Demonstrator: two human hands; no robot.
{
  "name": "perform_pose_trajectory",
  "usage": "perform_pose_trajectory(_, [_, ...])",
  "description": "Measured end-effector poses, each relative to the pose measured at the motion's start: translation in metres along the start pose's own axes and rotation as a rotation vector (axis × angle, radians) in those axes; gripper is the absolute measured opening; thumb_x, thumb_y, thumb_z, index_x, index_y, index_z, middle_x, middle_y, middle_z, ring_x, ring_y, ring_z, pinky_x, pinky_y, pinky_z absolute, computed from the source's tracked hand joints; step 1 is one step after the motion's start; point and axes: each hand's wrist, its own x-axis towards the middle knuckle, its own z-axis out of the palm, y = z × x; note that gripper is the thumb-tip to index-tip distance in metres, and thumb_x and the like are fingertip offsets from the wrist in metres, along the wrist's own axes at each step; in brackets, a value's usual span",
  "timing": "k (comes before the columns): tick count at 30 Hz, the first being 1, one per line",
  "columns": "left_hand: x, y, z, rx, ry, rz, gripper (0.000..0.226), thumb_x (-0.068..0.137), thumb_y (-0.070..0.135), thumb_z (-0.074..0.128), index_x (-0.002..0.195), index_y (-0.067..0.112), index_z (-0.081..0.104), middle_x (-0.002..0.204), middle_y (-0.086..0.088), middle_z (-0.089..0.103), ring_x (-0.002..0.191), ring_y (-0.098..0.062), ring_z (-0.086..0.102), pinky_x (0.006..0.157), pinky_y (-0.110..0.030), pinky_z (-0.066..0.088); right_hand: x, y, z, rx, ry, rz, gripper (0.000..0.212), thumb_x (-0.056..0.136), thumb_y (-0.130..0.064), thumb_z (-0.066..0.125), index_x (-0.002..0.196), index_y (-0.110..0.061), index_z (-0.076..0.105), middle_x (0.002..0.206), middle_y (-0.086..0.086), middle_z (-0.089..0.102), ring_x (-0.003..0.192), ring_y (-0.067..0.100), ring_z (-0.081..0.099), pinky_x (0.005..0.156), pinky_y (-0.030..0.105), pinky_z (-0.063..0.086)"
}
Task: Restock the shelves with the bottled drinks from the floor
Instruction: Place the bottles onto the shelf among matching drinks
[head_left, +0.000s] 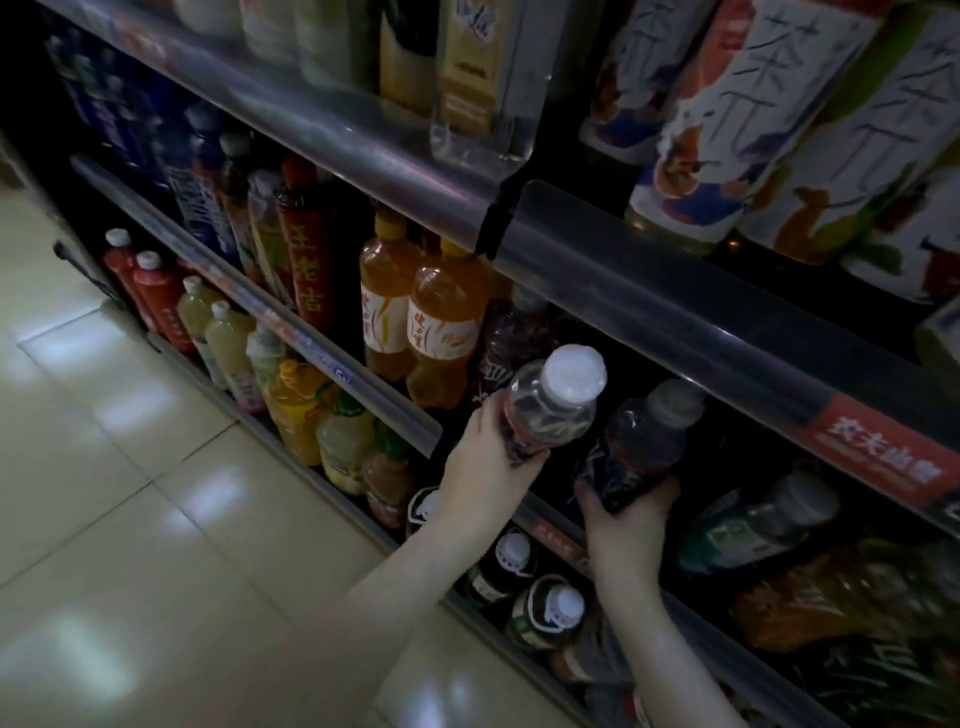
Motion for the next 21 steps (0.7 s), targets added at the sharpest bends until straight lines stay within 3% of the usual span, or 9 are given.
perform_pose_trajectory(3, [0.011,-0.006,0.016,0.066,-0.035,-0.012,0.075,0.085,0.030,0.070,0.146,0.016,0.028,0.141,-0.006,0.043,0.124,-0.025,0.048,0.093,-0.034,0.045,0.011,0.004,0.007,-0.098,0.040,0.056,0.044,0.083,-0.012,0.073,0.116,0.000,0.046,0.109,0.015,0.058,0.105,0.029,0.058,0.076,0.023,0.035])
perform_pose_trajectory(5, [0.015,-0.014,0.028,0.107,-0.062,-0.045,0.077,0.087,0.029,0.068,0.148,0.012,0.024,0.142,-0.010,0.042,0.124,-0.028,0.048,0.093,-0.038,0.047,0.015,0.006,0.008,-0.128,0.029,0.064,0.036,0.086,-0.017,0.071,0.111,-0.005,0.047,0.103,0.008,0.056,0.100,0.025,0.058,0.075,0.023,0.035])
perform_pose_trajectory(11, [0.032,-0.017,0.048,0.169,-0.040,-0.075,0.075,0.094,0.020,0.060,0.150,0.006,0.012,0.148,-0.017,0.026,0.127,-0.033,0.044,0.093,-0.034,0.044,0.027,0.009,0.013,-0.165,0.010,0.055,0.051,0.087,-0.023,0.070,0.129,-0.005,0.046,0.124,0.013,0.059,0.109,0.026,0.057,0.084,0.024,0.037])
perform_pose_trajectory(14, [0.031,-0.013,0.051,0.140,-0.024,-0.101,0.071,0.094,0.018,0.059,0.148,0.003,0.016,0.146,-0.017,0.025,0.124,-0.035,0.045,0.093,-0.034,0.045,0.021,0.010,0.009,-0.203,-0.028,0.092,0.053,0.088,-0.020,0.069,0.131,-0.003,0.043,0.128,0.016,0.056,0.113,0.029,0.055,0.085,0.025,0.037])
perform_pose_trajectory(17, [0.006,-0.016,0.046,0.112,-0.028,-0.151,0.075,0.092,0.024,0.062,0.147,0.002,0.016,0.149,-0.015,0.020,0.135,-0.032,0.033,0.104,-0.033,0.035,-0.004,0.010,-0.004,-0.211,-0.046,0.102,0.073,0.087,-0.013,0.069,0.147,-0.008,0.027,0.146,0.012,0.041,0.133,0.024,0.041,0.104,0.030,0.037])
perform_pose_trajectory(19, [-0.023,-0.019,0.044,0.183,-0.034,-0.068,0.071,0.093,0.021,0.060,0.147,0.001,0.019,0.151,-0.016,0.019,0.139,-0.032,0.027,0.108,-0.033,0.031,-0.027,0.010,-0.018,-0.153,-0.035,0.085,0.078,0.087,-0.004,0.066,0.150,-0.014,0.020,0.150,0.007,0.033,0.136,0.014,0.033,0.113,0.031,0.032])
perform_pose_trajectory(21, [-0.049,-0.018,0.042,0.233,-0.045,0.058,0.063,0.091,0.013,0.061,0.144,0.000,0.028,0.147,-0.018,0.026,0.133,-0.036,0.037,0.102,-0.037,0.039,-0.042,0.010,-0.033,-0.149,0.009,0.024,0.075,0.087,0.000,0.063,0.148,-0.016,0.022,0.144,0.002,0.034,0.131,0.006,0.033,0.109,0.017,0.033])
